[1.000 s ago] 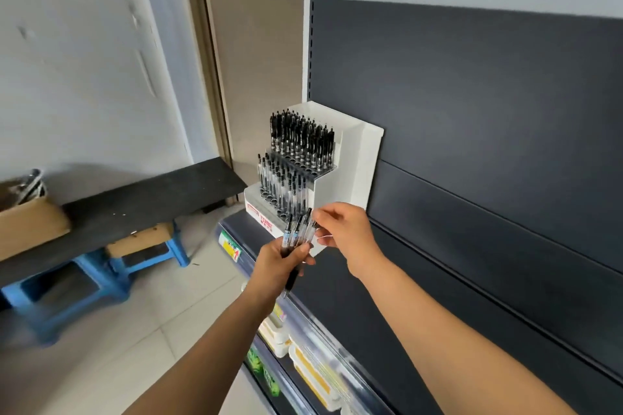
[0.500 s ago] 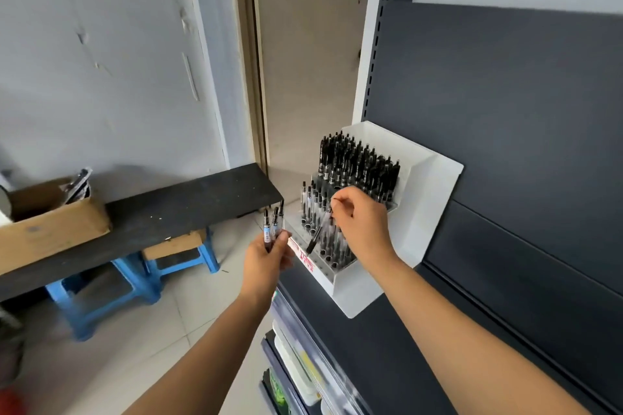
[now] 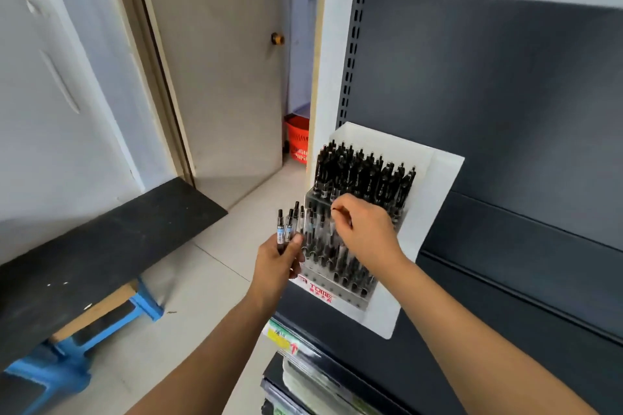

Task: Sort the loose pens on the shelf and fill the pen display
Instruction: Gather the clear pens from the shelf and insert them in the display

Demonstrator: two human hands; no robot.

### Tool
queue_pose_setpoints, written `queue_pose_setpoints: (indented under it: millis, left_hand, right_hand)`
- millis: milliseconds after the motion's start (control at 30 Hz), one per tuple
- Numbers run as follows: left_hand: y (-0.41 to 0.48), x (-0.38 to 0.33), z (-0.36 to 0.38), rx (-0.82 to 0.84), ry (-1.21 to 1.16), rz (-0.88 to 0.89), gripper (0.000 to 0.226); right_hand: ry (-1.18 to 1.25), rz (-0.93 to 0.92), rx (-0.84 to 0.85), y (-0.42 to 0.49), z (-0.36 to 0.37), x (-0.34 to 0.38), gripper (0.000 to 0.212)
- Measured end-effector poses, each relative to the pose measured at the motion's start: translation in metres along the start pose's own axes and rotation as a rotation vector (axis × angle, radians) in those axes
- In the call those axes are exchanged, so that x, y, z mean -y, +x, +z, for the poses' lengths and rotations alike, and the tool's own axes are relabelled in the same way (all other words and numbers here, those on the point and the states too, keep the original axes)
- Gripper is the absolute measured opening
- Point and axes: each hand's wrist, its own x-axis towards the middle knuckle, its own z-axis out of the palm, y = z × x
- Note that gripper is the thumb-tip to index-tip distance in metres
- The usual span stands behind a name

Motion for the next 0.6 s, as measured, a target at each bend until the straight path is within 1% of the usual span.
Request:
queue_pose_setpoints:
  millis: [167,267,333,467,600]
  left_hand:
    - [0.011,0.009,0.0,0.123,-0.02,-0.024,0.022]
    - [0.018,0.01,0.003,0.151,-0.019,-0.029,0.023]
    - [0.02,0.011,0.005,0.164,-0.03,-0.039,0.025]
    - [0.017,0.01,0.005,0.181,-0.016,-0.06,0.022]
    - [0.016,0.009,0.001,0.185,0.005,-0.067,0.024]
  right_hand:
    - [-0.072,0.067,0.004,-0.007,0.006,0.001,0.014]
    - [-0.251,0.135,0.07,-0.009,0.013,-0.001,0.018]
    - [-0.322,0.165,0.096,-0.01,0.016,-0.004,0.019]
    - [-0.341,0.201,0.083,-0.009,0.017,-0.007,0.019]
    - [-0.309,0.222,0.159,-0.004,0.015,-0.006,0.022]
